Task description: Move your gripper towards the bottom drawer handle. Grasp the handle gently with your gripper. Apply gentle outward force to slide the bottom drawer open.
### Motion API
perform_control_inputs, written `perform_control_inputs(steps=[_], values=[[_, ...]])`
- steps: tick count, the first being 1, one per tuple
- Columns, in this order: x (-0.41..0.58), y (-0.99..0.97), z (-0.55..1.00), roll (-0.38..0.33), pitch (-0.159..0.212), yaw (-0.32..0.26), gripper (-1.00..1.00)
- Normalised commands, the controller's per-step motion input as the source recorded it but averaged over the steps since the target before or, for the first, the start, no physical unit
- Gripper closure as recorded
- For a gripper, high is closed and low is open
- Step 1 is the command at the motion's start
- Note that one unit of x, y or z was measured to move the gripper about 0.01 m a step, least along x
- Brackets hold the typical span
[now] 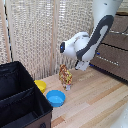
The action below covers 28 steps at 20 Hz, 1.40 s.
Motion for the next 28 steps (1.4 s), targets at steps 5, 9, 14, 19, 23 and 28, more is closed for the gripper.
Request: perform_control_inputs(steps=[5, 9, 14, 19, 23, 28], values=[[0.157, -0.24, -0.28, -0.286, 0.089, 0.081, -1.00], [0.000, -0.12, -0.14, -0.243, 0.038, 0.265, -1.00], [0.000, -0.14, -0.02, -0.135, -0.011, 0.331, -1.00], [-0.113, -0.29, 0.21, -0.108, -0.082, 0.245, -1.00], [-0.366, -0.38, 0.40, -0.119, -0.091, 0.047, -1.00], [-0.381, -0.45, 0.24, -0.089, -0.076, 0.001, -1.00]])
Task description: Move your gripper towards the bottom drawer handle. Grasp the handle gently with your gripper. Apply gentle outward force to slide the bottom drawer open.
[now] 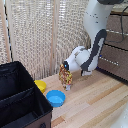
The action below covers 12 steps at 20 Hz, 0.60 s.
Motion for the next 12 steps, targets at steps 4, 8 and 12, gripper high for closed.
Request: perform_control_inputs(steps=[4, 8, 12], values=[[-0.410, -0.61, 0.10, -0.057, -0.072, 0.013, -1.00], [-0.372, -0.67, 0.00, -0.043, -0.062, 0.031, -1.00], [-0.078, -0.67, 0.00, -0.002, -0.039, 0.007, 1.00]])
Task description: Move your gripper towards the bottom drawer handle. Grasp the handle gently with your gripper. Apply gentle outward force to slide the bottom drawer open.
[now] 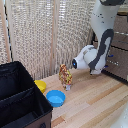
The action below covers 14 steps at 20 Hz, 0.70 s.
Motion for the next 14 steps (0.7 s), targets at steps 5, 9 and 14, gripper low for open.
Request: perform_control_inputs(steps=[5, 9, 14], values=[[0.076, -0.28, 0.00, 0.011, -0.003, -0.027, 1.00], [0.016, -0.05, 0.00, 0.000, 0.000, -0.031, 1.00], [0.004, -0.02, 0.00, 0.000, 0.000, -0.052, 1.00]])
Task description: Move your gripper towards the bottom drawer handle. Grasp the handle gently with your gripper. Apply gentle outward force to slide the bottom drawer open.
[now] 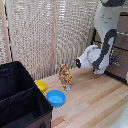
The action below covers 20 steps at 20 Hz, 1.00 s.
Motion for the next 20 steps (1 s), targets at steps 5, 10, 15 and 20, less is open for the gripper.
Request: perform_control_inputs(steps=[5, 10, 15, 20], values=[[-0.041, -0.03, -0.03, -0.019, 0.000, -0.054, 1.00], [-0.023, 0.47, -0.25, -0.101, 0.003, 0.026, 1.00], [0.301, 0.91, -0.36, -0.050, 0.000, 0.005, 1.00], [0.383, 0.91, -0.17, 0.000, -0.007, 0.000, 1.00]])
